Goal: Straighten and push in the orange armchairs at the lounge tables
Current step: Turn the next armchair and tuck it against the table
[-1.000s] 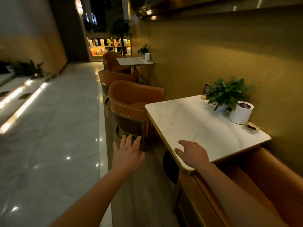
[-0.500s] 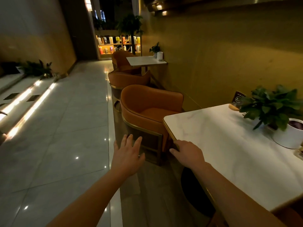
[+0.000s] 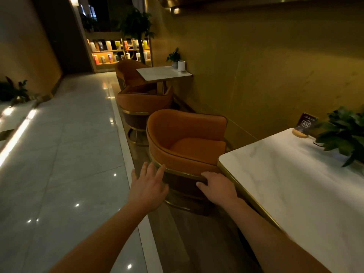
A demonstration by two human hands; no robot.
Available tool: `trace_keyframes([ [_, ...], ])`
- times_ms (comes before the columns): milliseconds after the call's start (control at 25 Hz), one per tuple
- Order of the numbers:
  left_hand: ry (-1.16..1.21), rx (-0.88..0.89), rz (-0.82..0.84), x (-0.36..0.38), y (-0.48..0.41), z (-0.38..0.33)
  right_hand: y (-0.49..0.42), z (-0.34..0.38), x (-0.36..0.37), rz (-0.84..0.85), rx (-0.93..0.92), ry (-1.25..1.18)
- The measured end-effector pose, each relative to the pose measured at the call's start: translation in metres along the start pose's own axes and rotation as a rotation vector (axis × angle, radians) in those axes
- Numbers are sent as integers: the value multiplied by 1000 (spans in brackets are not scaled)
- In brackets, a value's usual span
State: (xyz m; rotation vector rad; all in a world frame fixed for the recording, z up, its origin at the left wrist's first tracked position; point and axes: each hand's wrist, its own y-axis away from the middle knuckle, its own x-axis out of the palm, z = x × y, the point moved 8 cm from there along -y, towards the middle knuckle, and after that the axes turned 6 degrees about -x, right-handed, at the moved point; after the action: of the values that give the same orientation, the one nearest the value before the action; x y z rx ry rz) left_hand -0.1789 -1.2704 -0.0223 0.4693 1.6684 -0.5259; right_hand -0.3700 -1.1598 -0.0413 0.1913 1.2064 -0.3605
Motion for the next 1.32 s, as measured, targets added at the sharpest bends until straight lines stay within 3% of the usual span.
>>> trace_keyframes([
  [400, 7, 109, 43, 33, -209, 108, -213, 30, 69, -21, 120, -124],
  [720, -57, 205, 150, 64, -395, 177, -371, 27, 123, 35, 324, -180],
  [1040, -74, 590, 232, 129, -562, 195, -465, 20, 184, 14, 619, -184],
  [1320, -162, 950, 328, 185, -650, 212, -496, 56, 245, -35, 961, -244],
])
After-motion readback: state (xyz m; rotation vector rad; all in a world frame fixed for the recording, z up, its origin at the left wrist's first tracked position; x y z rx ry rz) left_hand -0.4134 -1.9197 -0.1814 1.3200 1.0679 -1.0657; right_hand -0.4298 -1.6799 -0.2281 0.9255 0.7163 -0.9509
